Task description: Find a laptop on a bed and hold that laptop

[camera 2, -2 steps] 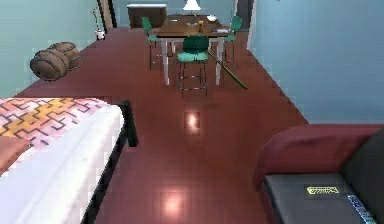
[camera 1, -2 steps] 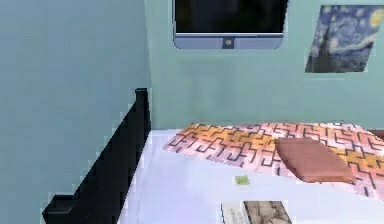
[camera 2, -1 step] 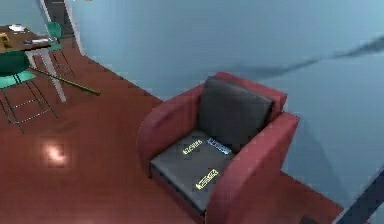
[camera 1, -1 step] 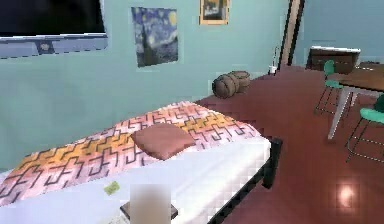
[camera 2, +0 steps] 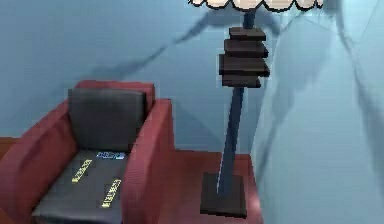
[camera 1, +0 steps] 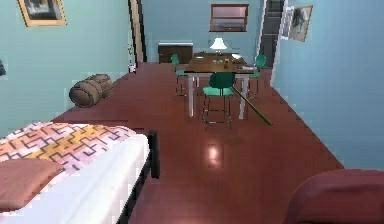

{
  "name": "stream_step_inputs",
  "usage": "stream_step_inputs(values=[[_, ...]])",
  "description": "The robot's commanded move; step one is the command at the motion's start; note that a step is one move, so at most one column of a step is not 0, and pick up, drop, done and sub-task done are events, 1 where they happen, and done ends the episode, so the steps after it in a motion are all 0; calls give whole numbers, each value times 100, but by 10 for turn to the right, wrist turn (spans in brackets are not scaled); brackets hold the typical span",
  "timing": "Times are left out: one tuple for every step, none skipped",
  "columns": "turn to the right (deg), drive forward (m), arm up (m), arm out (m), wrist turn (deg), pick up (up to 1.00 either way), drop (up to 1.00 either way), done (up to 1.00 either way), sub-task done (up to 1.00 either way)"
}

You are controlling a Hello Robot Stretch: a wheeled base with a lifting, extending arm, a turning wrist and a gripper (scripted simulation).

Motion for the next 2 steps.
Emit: stream_step_inputs(values=[[0,100,0,0,0,0,0,0,0],[30,0,0,0,0,0,0,0,0]])
